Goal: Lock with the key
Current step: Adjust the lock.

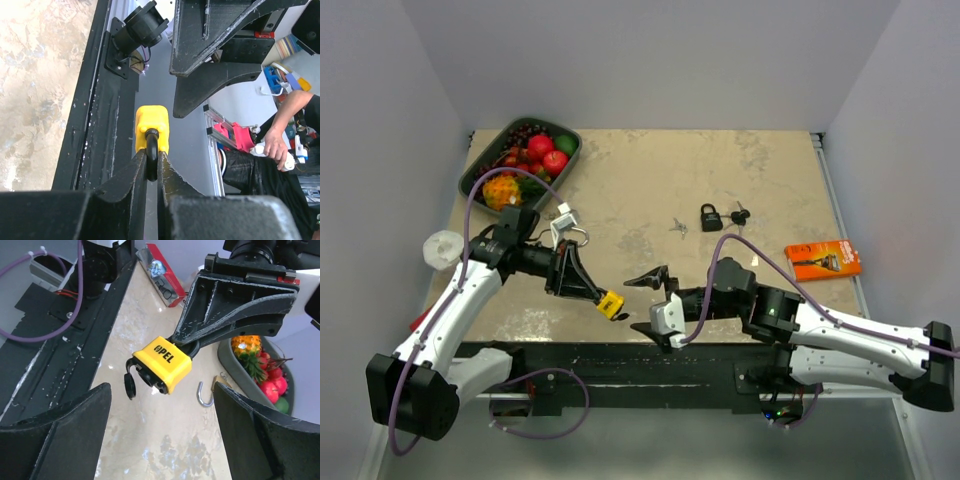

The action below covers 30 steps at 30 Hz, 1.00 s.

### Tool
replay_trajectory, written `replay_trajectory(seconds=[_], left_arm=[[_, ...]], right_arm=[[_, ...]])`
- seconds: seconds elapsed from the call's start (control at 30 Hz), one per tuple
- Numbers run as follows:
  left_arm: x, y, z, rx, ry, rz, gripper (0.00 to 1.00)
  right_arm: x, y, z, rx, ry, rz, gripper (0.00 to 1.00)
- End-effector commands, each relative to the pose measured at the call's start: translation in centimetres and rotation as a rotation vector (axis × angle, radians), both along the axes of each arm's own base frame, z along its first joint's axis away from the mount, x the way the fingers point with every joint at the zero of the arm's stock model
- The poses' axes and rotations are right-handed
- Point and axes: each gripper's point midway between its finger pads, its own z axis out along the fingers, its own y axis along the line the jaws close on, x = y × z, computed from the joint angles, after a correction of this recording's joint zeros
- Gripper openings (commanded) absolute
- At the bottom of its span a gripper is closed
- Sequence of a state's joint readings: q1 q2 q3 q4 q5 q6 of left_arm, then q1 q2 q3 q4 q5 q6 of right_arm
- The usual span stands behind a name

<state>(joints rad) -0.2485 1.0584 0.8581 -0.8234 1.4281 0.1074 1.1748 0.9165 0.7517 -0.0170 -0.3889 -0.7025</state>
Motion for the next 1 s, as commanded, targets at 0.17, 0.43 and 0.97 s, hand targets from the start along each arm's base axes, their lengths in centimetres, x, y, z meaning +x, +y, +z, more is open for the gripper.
replay_trajectory(seconds=[0.17,0.43,0.97], left_arm=[[-1.8,0.3,4.5,-0.196,-0.001,-0.111,0.00],[-1.9,0.3,4.6,-0.204,-0.008,-0.112,0.00],[-1.9,0.5,4.8,-0.223,-0.017,-0.109,0.00]], right_arm=[[0.7,0.7,-0.3,0.004,-0.163,-0.003,0.84],[0.5,1.3,-1.4,-0.022,-0.215,0.005,0.84],[1.4,2.1,-1.1,0.010,-0.285,-0.041,0.72]])
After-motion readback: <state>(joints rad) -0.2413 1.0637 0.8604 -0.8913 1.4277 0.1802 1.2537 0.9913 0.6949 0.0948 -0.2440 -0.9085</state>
